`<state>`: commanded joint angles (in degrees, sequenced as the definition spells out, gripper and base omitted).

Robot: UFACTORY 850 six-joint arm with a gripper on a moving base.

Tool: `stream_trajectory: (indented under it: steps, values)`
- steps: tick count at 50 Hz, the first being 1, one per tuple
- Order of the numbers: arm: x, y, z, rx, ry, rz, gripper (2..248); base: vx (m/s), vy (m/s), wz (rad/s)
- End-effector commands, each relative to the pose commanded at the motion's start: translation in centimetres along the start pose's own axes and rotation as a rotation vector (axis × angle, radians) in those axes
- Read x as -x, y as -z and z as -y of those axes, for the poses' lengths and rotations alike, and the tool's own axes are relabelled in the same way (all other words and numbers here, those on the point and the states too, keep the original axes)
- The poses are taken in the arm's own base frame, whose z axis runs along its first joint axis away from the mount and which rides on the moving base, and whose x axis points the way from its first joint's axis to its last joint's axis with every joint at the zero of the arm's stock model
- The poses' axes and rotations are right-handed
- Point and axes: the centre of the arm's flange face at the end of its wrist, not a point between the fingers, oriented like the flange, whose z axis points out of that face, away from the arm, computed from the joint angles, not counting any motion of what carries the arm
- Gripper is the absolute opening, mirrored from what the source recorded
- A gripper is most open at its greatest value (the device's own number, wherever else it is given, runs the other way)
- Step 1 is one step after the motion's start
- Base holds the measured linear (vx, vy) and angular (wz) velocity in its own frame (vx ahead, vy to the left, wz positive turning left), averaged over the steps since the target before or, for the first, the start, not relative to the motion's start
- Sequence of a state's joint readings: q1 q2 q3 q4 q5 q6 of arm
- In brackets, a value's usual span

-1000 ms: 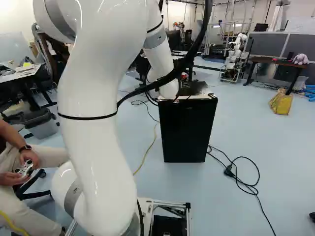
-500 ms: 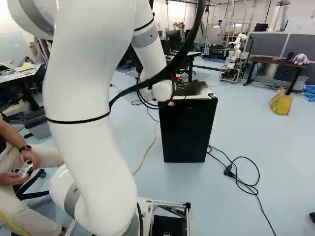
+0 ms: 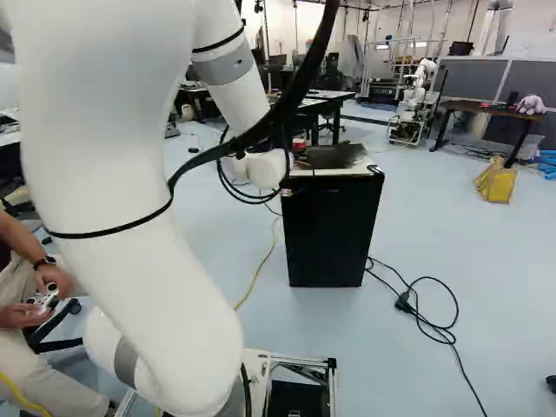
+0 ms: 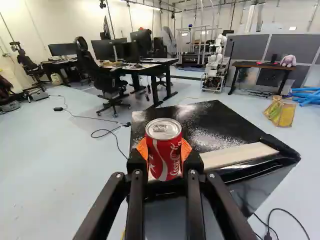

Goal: Grab a drink from the fridge

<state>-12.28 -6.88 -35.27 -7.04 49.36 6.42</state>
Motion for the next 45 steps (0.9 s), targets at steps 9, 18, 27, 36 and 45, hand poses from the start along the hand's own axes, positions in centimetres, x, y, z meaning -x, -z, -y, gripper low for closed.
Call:
stream_trajectory:
  steps: [9,18,27,36,45]
  values:
    - [1.3,2.8,1.6,-0.018,0.011,0.019,83,0.000,0.000,0.000]
    - [2.8,5.7,3.0,-0.036,0.023,0.038,83,0.000,0.000,0.000]
    - [4.3,8.4,4.0,-0.052,0.035,0.055,83,0.000,0.000,0.000]
    - [5.7,10.7,4.8,-0.066,0.045,0.070,83,0.000,0.000,0.000]
    - [7.0,12.7,5.3,-0.079,0.056,0.083,83,0.000,0.000,0.000]
